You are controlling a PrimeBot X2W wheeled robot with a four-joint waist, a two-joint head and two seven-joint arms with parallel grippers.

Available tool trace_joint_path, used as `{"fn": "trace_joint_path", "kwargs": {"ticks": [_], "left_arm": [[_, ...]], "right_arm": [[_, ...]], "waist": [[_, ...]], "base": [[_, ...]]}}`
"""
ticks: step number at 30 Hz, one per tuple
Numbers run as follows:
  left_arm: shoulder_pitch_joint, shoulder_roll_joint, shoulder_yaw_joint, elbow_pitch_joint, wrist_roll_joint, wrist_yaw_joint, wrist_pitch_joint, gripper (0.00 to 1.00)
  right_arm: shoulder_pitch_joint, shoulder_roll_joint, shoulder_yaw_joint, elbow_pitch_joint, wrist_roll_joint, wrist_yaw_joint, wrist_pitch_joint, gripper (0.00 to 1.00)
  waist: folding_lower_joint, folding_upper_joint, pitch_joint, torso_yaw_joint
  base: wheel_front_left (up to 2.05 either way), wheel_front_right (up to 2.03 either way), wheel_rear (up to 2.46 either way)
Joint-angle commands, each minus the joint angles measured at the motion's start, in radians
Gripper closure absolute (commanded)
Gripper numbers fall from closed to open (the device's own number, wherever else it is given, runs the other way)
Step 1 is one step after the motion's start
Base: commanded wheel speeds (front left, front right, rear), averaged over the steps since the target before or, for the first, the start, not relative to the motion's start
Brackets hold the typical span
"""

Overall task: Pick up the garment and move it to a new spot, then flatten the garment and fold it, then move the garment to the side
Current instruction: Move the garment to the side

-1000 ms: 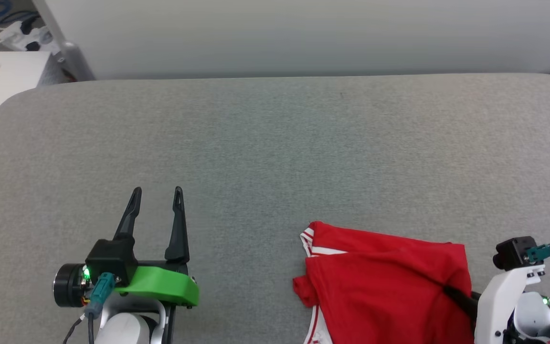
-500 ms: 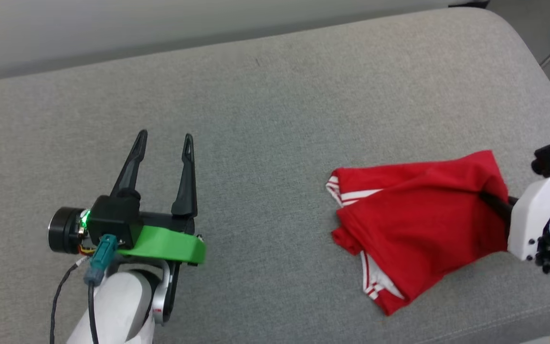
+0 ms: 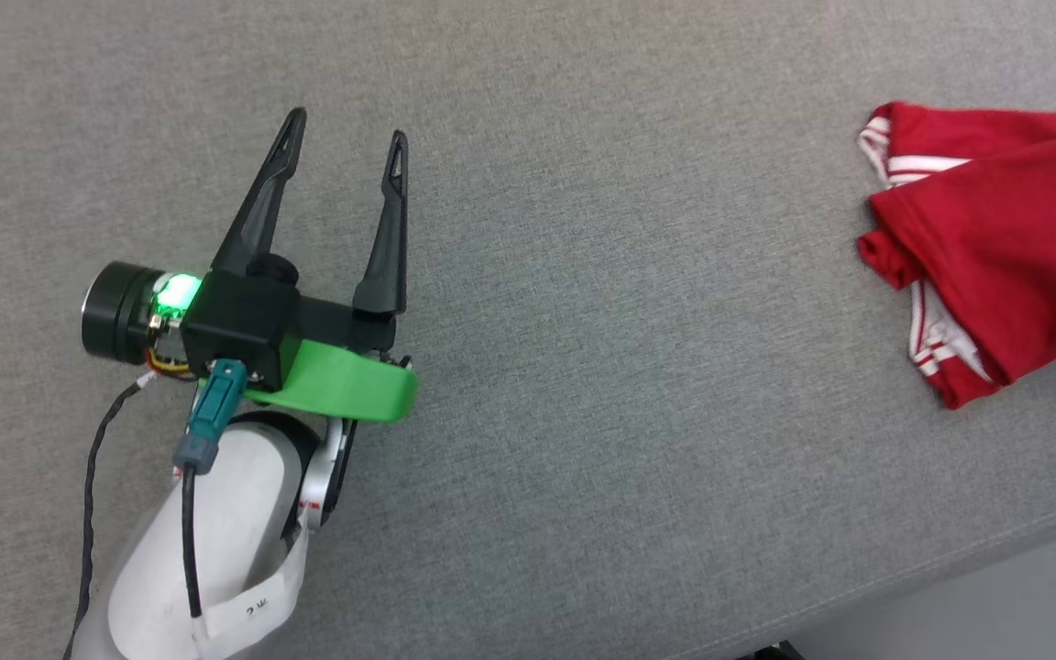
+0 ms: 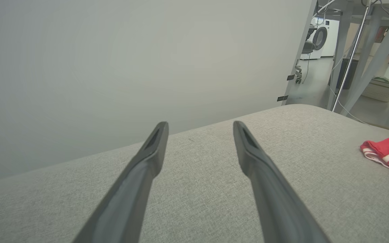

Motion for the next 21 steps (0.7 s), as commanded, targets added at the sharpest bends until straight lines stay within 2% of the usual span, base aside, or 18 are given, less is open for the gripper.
{"fn": "trace_joint_path", "kwargs": {"ticks": [1,7,10,20,21], "left_arm": [[-0.033,0.008,-0.004,-0.007,0.013,-0.009,0.003,0.00],[-0.101,0.016,-0.023,-0.033,0.043,-0.020,0.023,0.00],[-0.126,0.015,-0.030,-0.045,0.052,-0.022,0.029,0.00],[-0.166,-0.003,-0.044,-0.027,0.045,-0.026,0.011,0.00],[-0.167,-0.003,-0.043,-0.023,0.044,-0.025,0.008,0.00]], "right_arm": [[-0.032,-0.012,-0.012,0.025,-0.014,-0.001,-0.019,1.00],[-0.126,-0.050,-0.069,0.122,-0.046,-0.001,-0.118,1.00],[-0.153,-0.049,-0.090,0.167,-0.062,-0.001,-0.142,1.00],[-0.201,0.015,-0.135,0.347,-0.150,-0.001,-0.226,1.00],[-0.206,0.020,-0.138,0.362,-0.158,-0.001,-0.234,0.84]], "waist": [[-0.0002,-0.0001,0.094,-0.025],[-0.0002,-0.0001,0.163,0.003],[-0.0002,-0.0001,0.193,0.016],[-0.0002,-0.0001,0.237,0.051],[-0.0002,-0.0001,0.235,0.055]], "base": [[0.00,0.00,0.00],[0.00,0.00,0.00],[0.00,0.00,0.00],[0.00,0.00,0.00],[0.00,0.00,0.00]]}}
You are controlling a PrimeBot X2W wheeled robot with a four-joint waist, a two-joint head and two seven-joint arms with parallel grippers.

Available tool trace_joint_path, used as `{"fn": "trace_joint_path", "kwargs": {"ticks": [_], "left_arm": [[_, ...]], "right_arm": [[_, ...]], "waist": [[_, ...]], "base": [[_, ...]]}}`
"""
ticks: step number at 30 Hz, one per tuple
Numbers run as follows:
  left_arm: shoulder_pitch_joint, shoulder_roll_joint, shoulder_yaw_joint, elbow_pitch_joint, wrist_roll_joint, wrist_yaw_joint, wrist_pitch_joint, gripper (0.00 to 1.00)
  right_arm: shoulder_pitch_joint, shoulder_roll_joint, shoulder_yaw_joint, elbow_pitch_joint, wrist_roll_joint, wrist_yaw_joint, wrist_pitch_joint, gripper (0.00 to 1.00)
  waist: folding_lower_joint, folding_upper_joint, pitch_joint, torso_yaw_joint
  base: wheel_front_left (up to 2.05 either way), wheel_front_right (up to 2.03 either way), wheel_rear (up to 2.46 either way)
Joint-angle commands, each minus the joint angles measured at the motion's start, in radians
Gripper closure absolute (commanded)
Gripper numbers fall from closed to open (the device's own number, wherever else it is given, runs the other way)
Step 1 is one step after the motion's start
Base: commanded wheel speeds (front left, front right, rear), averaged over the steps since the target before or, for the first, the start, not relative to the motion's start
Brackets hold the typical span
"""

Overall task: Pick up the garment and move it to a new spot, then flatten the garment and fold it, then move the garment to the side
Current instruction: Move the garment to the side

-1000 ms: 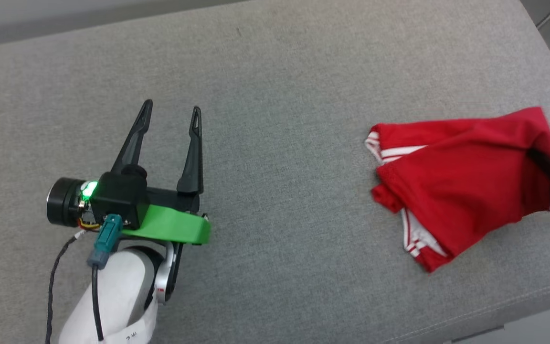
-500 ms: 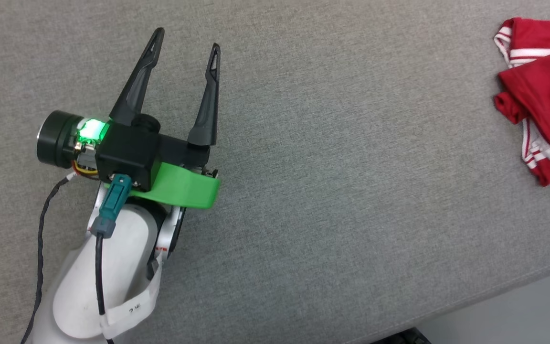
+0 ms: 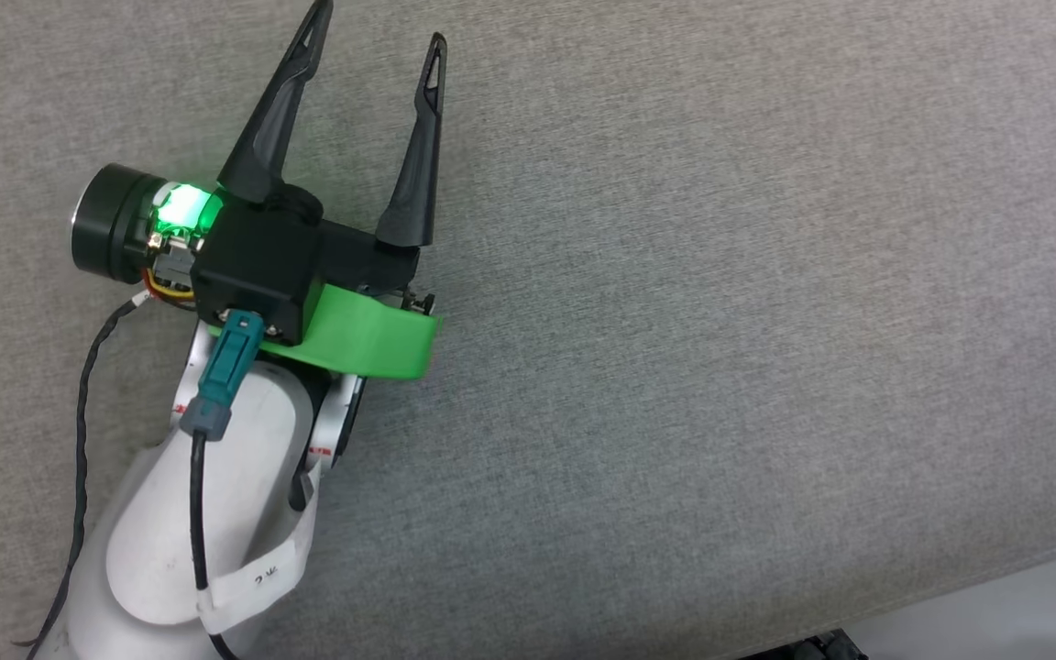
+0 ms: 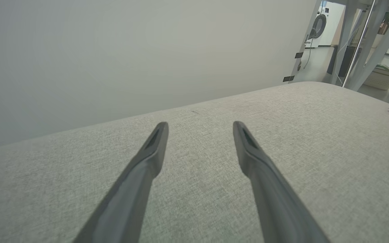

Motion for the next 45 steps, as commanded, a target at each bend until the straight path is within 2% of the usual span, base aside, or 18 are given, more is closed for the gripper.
{"fn": "trace_joint_path", "kwargs": {"ticks": [1,2,9,14,18,25,31,38,45], "left_arm": [[-0.020,-0.002,0.001,0.007,-0.001,0.000,-0.010,0.00],[-0.019,-0.001,0.003,0.010,-0.003,0.002,-0.013,0.00],[0.005,-0.004,0.008,0.034,-0.020,0.013,-0.037,0.00],[0.049,-0.021,0.014,0.062,-0.048,0.024,-0.066,0.00],[0.105,-0.031,0.026,0.085,-0.075,0.038,-0.085,0.00],[0.225,-0.046,0.051,0.121,-0.120,0.063,-0.104,0.00],[0.316,-0.064,0.071,0.146,-0.157,0.076,-0.110,0.00],[0.375,-0.078,0.097,0.182,-0.187,0.075,-0.114,0.00],[0.428,-0.092,0.136,0.217,-0.205,0.072,-0.114,0.00]], "right_arm": [[-0.020,0.009,-0.004,0.017,-0.015,-0.001,-0.010,0.51],[-0.026,0.012,-0.005,0.031,-0.023,-0.001,-0.011,0.00],[-0.056,0.003,-0.045,0.106,-0.111,-0.001,-0.068,0.00],[-0.052,-0.006,-0.125,0.141,-0.225,-0.001,-0.189,0.00],[-0.018,0.031,-0.174,0.137,-0.293,-0.001,-0.277,0.00],[0.107,0.149,-0.215,0.058,-0.347,-0.001,-0.416,0.00],[0.252,0.274,-0.237,-0.065,-0.332,-0.001,-0.476,0.00],[0.416,0.396,-0.214,-0.257,-0.326,-0.001,-0.483,0.00],[0.583,0.527,-0.138,-0.499,-0.327,-0.001,-0.413,0.00]], "waist": [[-0.0002,-0.0001,0.003,0.012],[-0.0002,-0.0001,0.000,0.015],[-0.0002,-0.0001,-0.053,0.030],[-0.0002,-0.0001,-0.137,0.050],[-0.0002,-0.0001,-0.212,0.064],[-0.0002,-0.0001,-0.336,0.096],[-0.0002,-0.0001,-0.422,0.131],[-0.0002,-0.0001,-0.494,0.176],[-0.0002,-0.0001,-0.568,0.233]], "base": [[0.00,0.00,0.00],[0.00,0.00,0.00],[0.00,0.00,0.00],[0.00,0.00,0.00],[0.00,0.00,0.00],[0.00,0.00,0.00],[0.00,0.00,0.00],[0.00,0.00,0.00],[0.00,0.00,0.00]]}}
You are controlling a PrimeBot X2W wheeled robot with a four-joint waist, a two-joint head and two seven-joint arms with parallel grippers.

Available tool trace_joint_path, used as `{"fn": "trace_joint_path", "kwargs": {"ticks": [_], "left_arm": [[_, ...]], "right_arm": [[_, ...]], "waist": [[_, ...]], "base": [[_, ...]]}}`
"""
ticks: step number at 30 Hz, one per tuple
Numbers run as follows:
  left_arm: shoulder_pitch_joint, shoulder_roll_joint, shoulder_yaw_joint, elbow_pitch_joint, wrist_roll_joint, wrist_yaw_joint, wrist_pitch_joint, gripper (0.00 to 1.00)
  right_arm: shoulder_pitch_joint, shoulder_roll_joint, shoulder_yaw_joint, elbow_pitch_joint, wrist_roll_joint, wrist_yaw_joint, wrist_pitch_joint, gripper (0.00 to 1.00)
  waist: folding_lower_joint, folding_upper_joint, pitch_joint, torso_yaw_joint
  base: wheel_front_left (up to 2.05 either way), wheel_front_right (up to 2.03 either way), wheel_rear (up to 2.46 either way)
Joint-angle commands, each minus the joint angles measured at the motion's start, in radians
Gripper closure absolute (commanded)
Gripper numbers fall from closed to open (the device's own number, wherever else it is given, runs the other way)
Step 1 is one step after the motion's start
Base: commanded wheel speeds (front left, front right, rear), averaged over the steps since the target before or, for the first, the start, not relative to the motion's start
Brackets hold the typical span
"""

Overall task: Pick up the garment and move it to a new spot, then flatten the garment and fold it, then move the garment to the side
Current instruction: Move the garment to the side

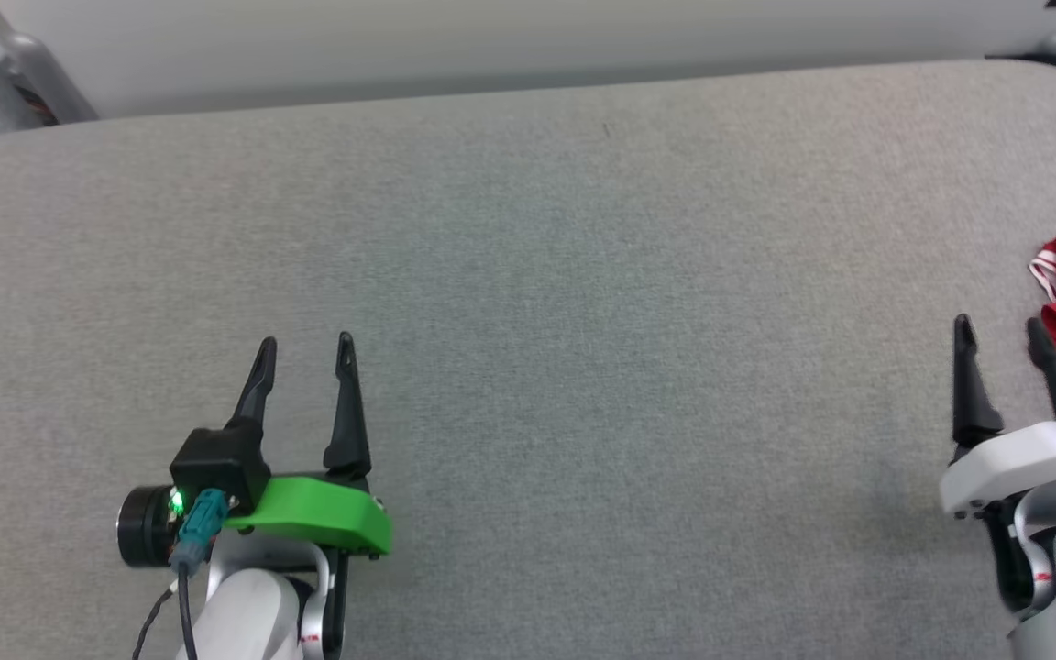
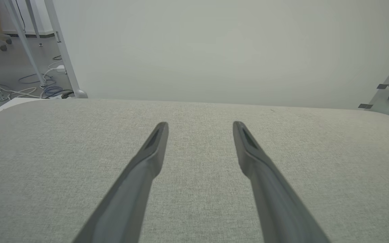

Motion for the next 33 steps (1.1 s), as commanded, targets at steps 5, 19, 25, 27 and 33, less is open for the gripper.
{"fn": "trace_joint_path", "kwargs": {"ticks": [5,19,25,27,33], "left_arm": [[0.053,-0.001,0.037,0.011,-0.009,0.000,-0.006,0.00],[0.163,0.030,0.043,0.033,-0.010,-0.016,-0.002,0.00],[0.204,0.038,0.030,0.028,-0.012,-0.014,0.013,0.00],[0.215,0.040,0.028,0.025,-0.014,-0.013,0.017,0.00],[0.236,0.048,0.025,0.020,-0.022,-0.012,0.028,0.00]], "right_arm": [[0.084,0.057,0.039,-0.141,-0.005,-0.001,0.041,0.00],[0.301,0.113,0.081,-0.393,-0.040,-0.001,0.159,0.00],[0.358,0.120,0.093,-0.439,-0.045,-0.001,0.190,0.00],[0.372,0.121,0.097,-0.451,-0.045,-0.001,0.196,0.00],[0.402,0.123,0.107,-0.472,-0.035,-0.001,0.205,0.00]], "waist": [[0.0001,0.0000,-0.091,0.066],[0.0001,0.0000,-0.212,0.082],[0.0001,0.0000,-0.250,0.078],[0.0001,0.0000,-0.256,0.077],[0.0001,0.0000,-0.266,0.073]], "base": [[0.00,0.00,0.00],[0.00,0.00,0.00],[0.00,0.00,0.00],[0.00,0.00,0.00],[0.00,0.00,0.00]]}}
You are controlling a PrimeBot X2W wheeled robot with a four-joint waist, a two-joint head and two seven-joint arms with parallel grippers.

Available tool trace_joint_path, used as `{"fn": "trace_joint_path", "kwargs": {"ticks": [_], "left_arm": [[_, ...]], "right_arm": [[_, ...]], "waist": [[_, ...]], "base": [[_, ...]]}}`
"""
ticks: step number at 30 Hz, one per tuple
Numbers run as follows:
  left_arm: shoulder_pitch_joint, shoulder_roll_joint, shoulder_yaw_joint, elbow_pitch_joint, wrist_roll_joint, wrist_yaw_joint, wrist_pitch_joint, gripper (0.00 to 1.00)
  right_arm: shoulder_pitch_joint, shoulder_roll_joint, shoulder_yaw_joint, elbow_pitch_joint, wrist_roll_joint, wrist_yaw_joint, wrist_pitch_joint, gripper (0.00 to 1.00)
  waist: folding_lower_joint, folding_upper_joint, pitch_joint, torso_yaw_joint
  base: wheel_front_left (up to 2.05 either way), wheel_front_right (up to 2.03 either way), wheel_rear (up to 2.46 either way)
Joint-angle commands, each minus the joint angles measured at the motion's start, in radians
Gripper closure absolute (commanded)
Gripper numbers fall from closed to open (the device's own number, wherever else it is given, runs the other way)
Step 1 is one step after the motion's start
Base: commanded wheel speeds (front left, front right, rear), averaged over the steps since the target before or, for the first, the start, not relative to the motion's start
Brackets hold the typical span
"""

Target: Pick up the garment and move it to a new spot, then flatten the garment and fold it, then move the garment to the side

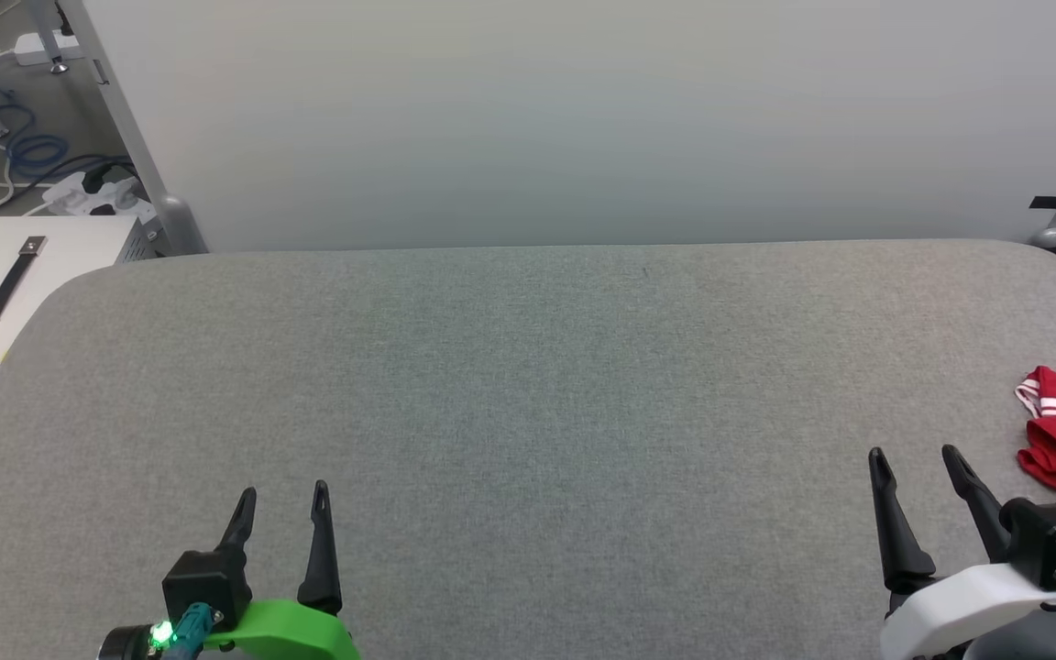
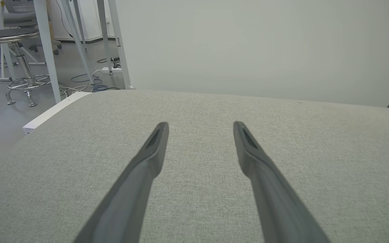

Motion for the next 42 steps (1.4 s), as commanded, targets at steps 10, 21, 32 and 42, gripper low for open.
{"fn": "trace_joint_path", "kwargs": {"ticks": [10,21,32,42], "left_arm": [[-0.001,0.012,-0.001,-0.001,-0.020,-0.001,0.001,0.00],[-0.007,0.016,-0.005,0.005,-0.024,0.002,0.000,0.00],[-0.004,-0.001,0.005,0.002,-0.005,-0.007,0.011,1.00],[-0.009,-0.018,0.025,-0.007,0.026,-0.023,0.029,1.00]], "right_arm": [[0.001,0.004,0.015,-0.010,0.014,-0.001,-0.005,0.00],[-0.004,0.004,0.020,-0.005,0.017,-0.001,-0.007,0.00],[-0.001,0.001,0.020,0.001,0.006,0.000,-0.003,1.00],[-0.012,0.002,0.023,0.015,-0.004,0.000,-0.006,1.00]], "waist": [[0.0001,0.0000,0.020,-0.003],[0.0001,0.0000,0.026,-0.002],[0.0001,0.0000,0.030,-0.001],[0.0001,0.0000,0.034,-0.001]], "base": [[0.00,0.00,0.00],[0.00,0.00,0.00],[0.00,0.00,0.00],[0.00,0.00,0.00]]}}
